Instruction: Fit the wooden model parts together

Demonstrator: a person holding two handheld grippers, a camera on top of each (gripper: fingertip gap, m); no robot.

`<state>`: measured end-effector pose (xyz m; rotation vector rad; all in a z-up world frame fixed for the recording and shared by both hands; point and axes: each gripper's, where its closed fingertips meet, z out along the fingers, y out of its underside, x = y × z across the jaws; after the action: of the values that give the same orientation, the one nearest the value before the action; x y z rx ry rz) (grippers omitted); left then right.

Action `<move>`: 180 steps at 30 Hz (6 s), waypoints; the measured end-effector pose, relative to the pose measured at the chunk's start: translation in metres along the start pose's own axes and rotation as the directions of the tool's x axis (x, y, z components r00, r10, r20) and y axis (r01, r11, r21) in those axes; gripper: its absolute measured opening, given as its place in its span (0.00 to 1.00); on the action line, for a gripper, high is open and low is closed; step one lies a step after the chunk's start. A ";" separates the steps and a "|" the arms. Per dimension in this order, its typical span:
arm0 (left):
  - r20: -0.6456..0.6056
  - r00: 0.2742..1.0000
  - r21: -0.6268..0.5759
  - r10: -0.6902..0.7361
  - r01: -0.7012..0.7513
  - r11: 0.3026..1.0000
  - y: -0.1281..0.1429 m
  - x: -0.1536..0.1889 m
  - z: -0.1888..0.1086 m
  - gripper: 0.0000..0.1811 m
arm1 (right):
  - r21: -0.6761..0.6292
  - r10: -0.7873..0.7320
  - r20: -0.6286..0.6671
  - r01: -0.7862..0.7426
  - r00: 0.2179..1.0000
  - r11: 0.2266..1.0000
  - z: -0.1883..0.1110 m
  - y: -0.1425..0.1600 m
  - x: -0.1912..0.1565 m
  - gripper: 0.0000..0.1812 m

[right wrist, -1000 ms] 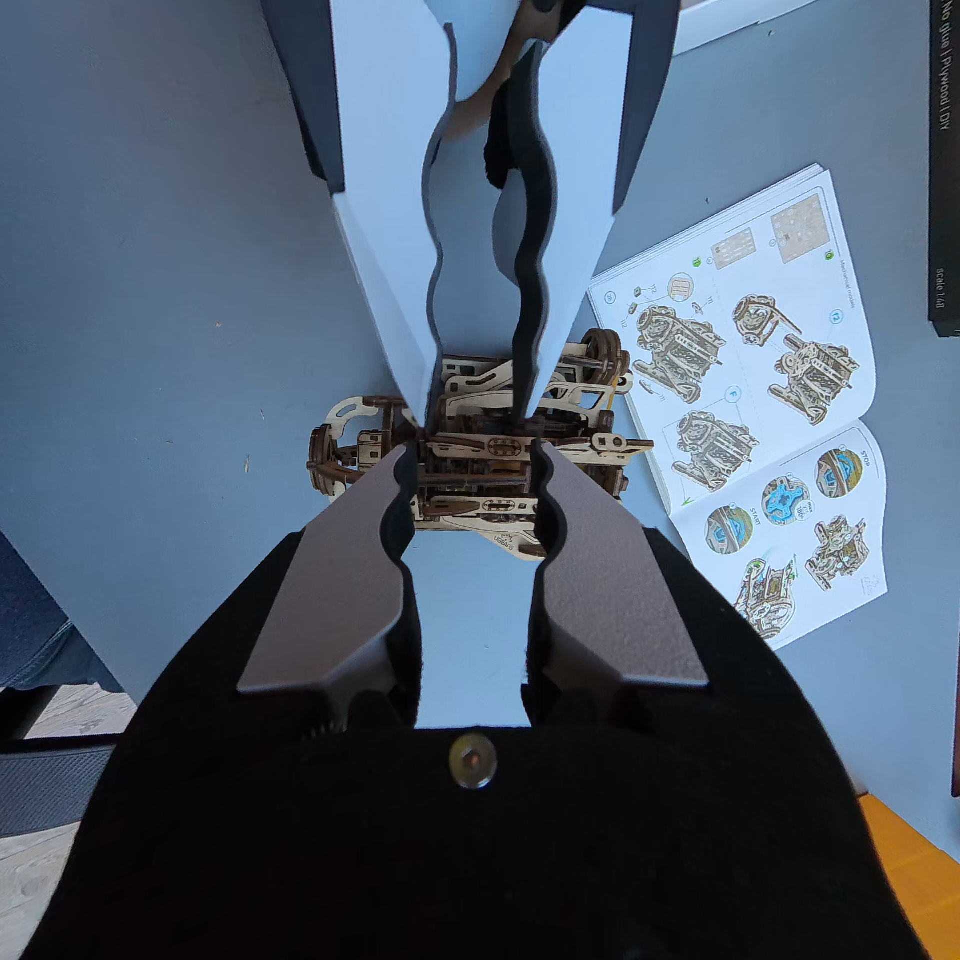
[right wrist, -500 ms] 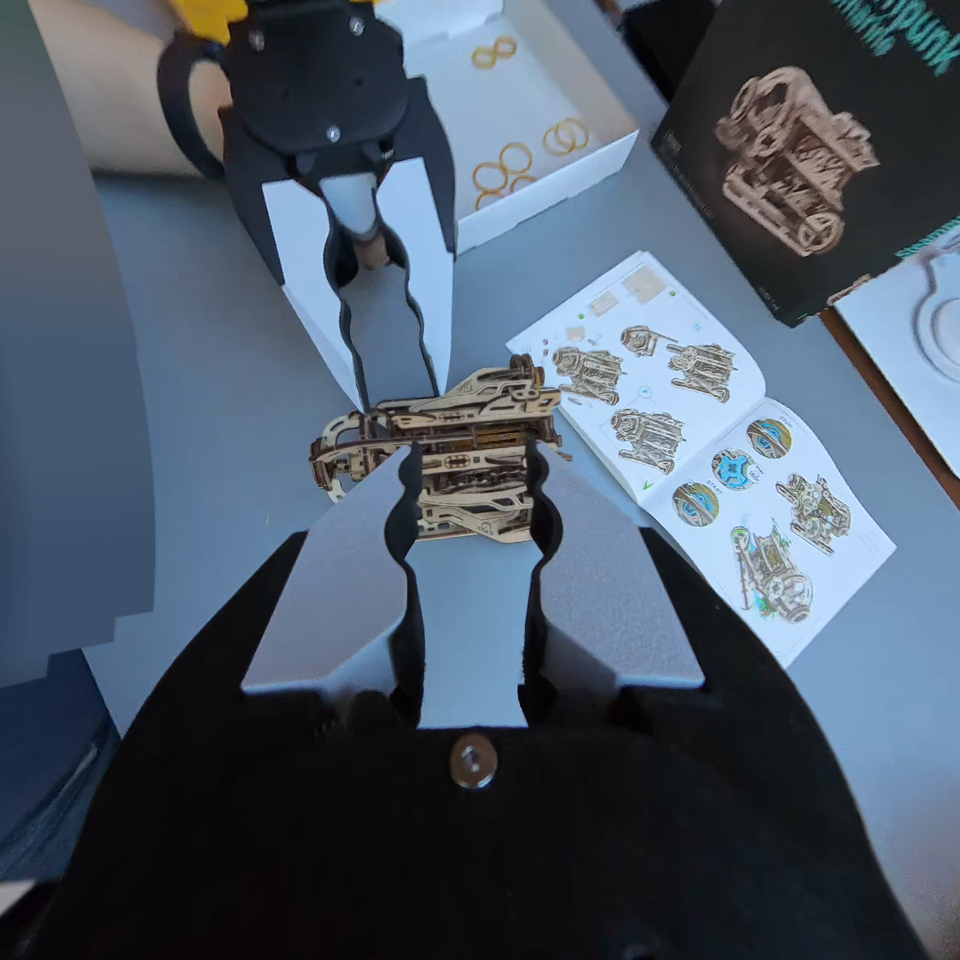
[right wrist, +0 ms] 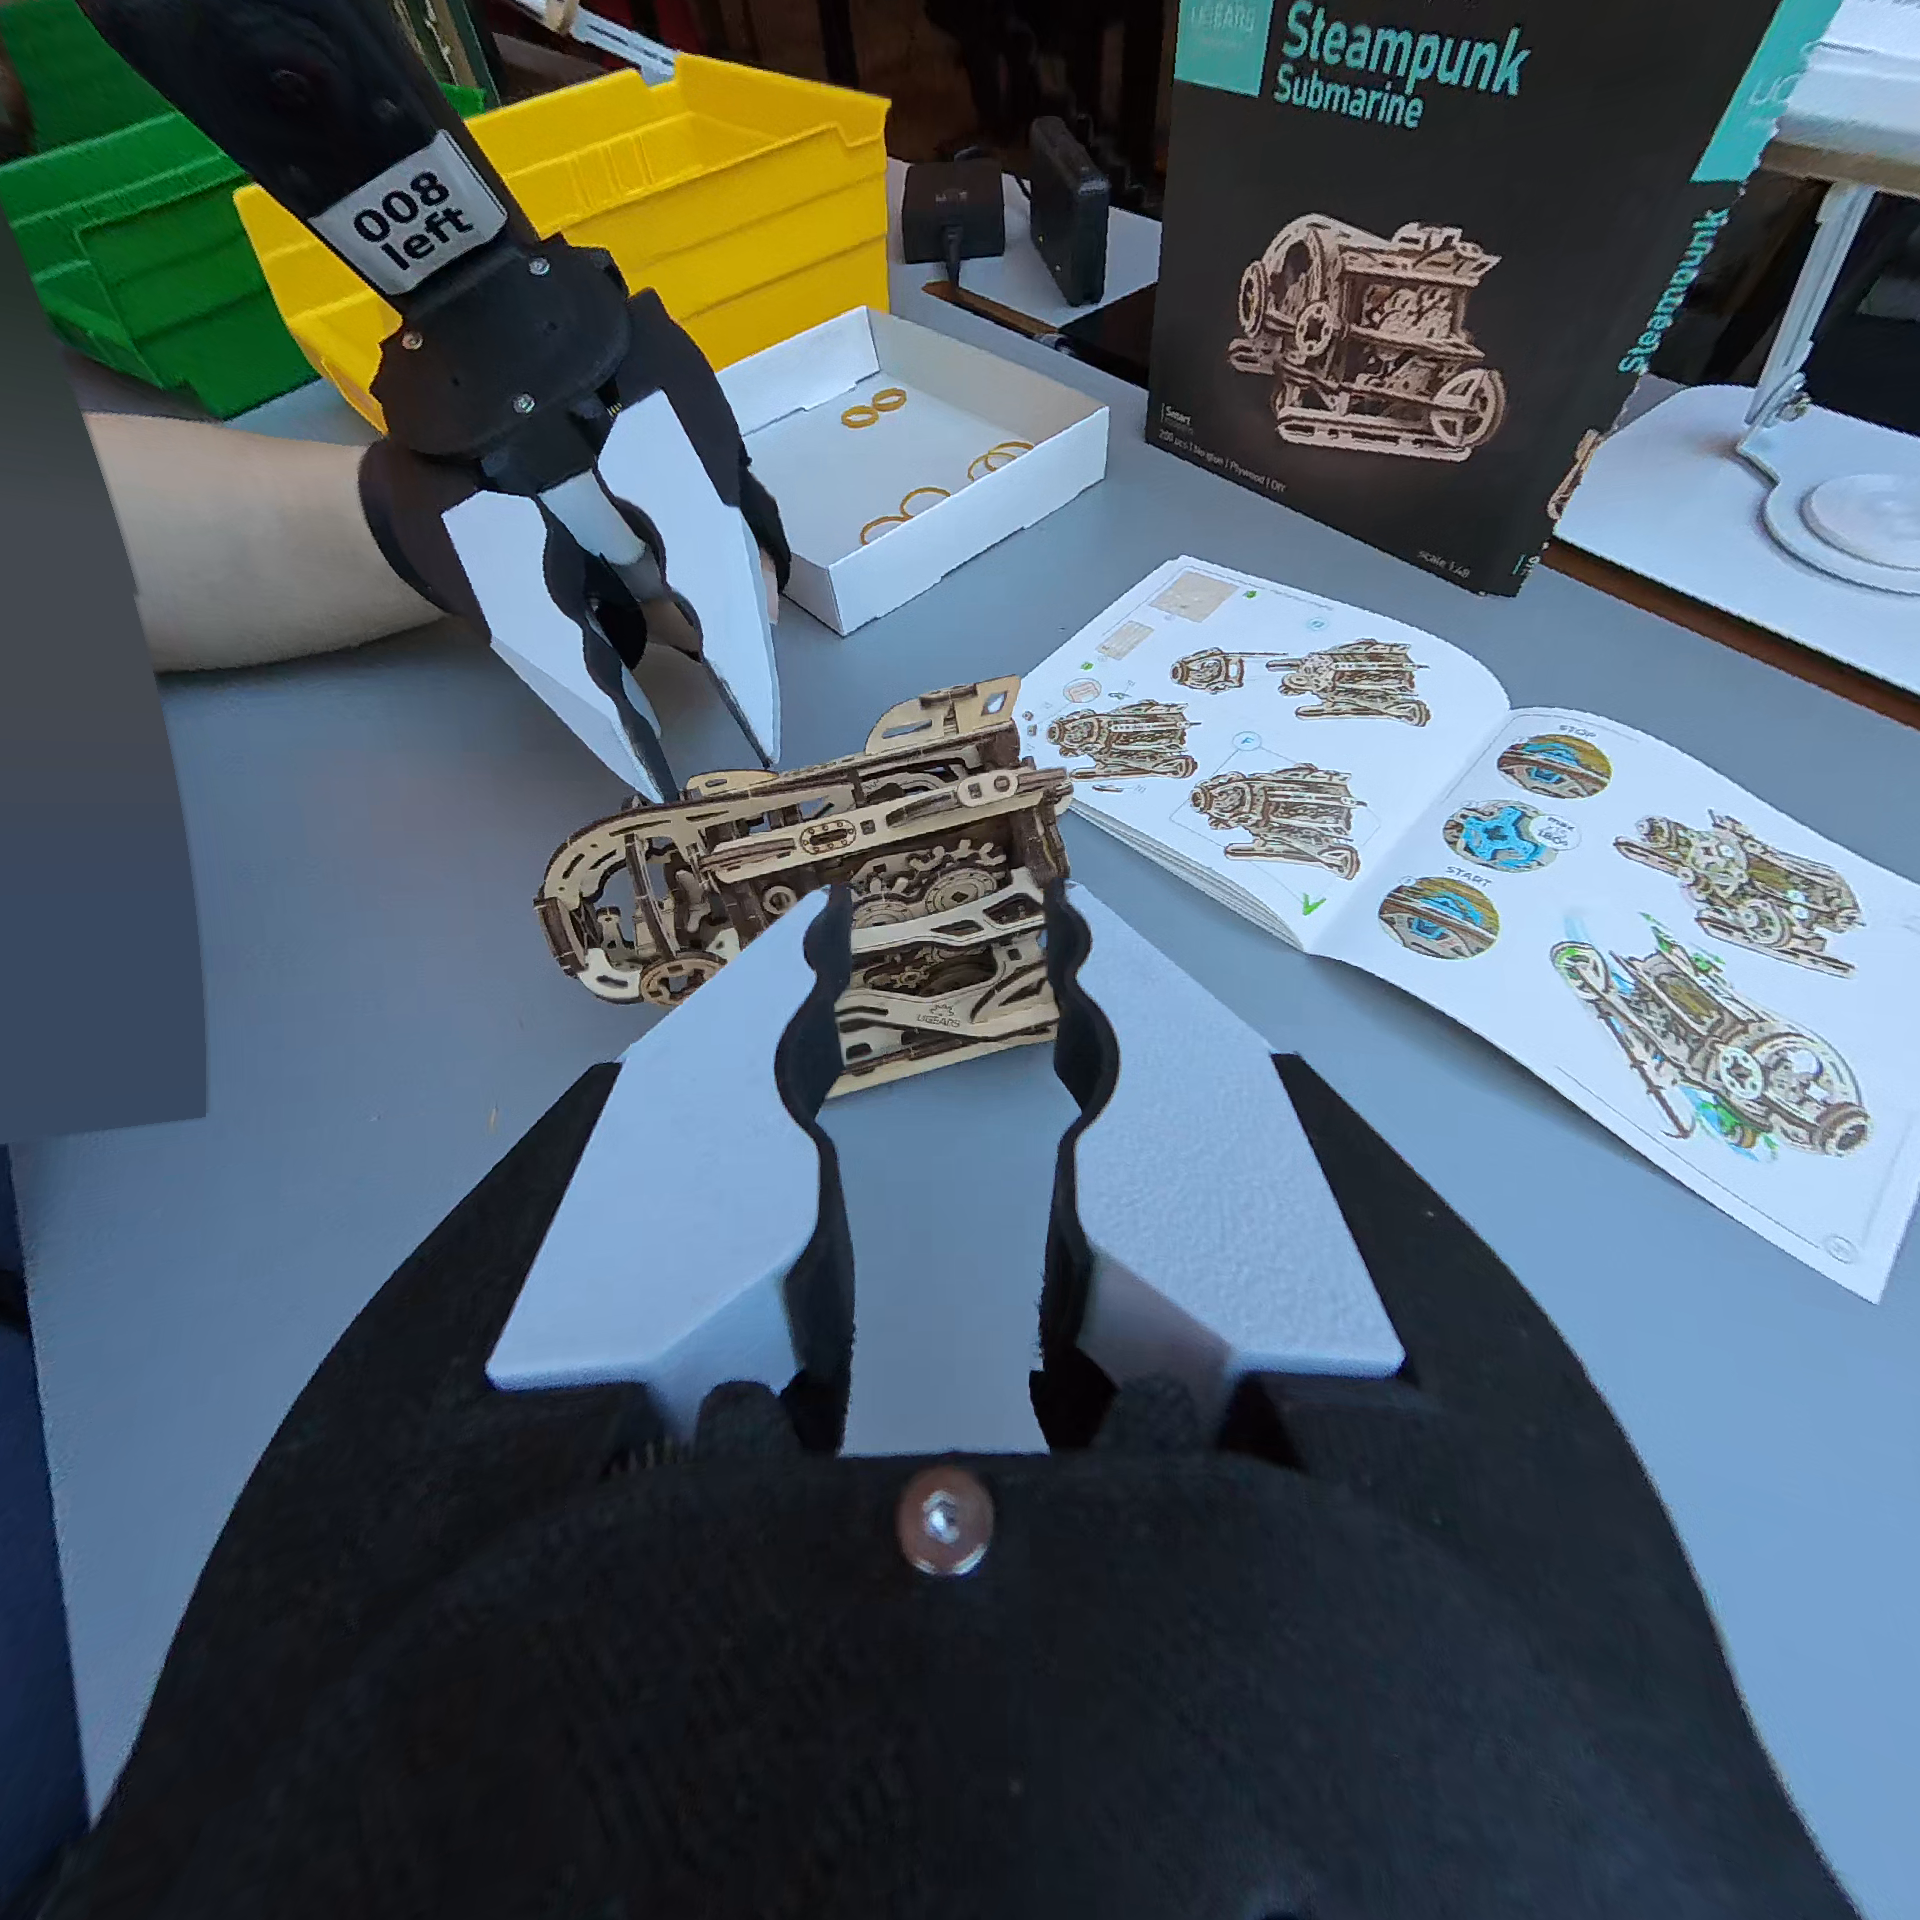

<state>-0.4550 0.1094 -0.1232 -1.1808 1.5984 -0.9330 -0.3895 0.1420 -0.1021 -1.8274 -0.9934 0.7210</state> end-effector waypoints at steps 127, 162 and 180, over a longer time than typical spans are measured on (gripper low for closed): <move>0.043 0.989 0.034 0.142 -0.144 0.989 0.005 0.004 -0.001 0.02 | -0.644 -0.266 0.203 0.333 0.942 0.688 0.058 0.004 -0.051 0.16; 0.008 1.000 0.070 -0.028 0.027 0.997 0.003 0.000 -0.001 0.00 | -0.586 -0.233 0.166 0.286 0.958 0.758 0.056 -0.001 -0.047 0.14; -0.012 0.994 0.080 -0.111 0.112 0.990 0.001 -0.002 -0.002 0.00 | -0.589 -0.234 0.153 0.279 0.960 0.758 0.057 -0.001 -0.045 0.13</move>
<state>-0.4568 0.1113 -0.1234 -1.2212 1.4984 -1.0651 -0.4576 0.1288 -0.1215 -2.1450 -1.6294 0.3018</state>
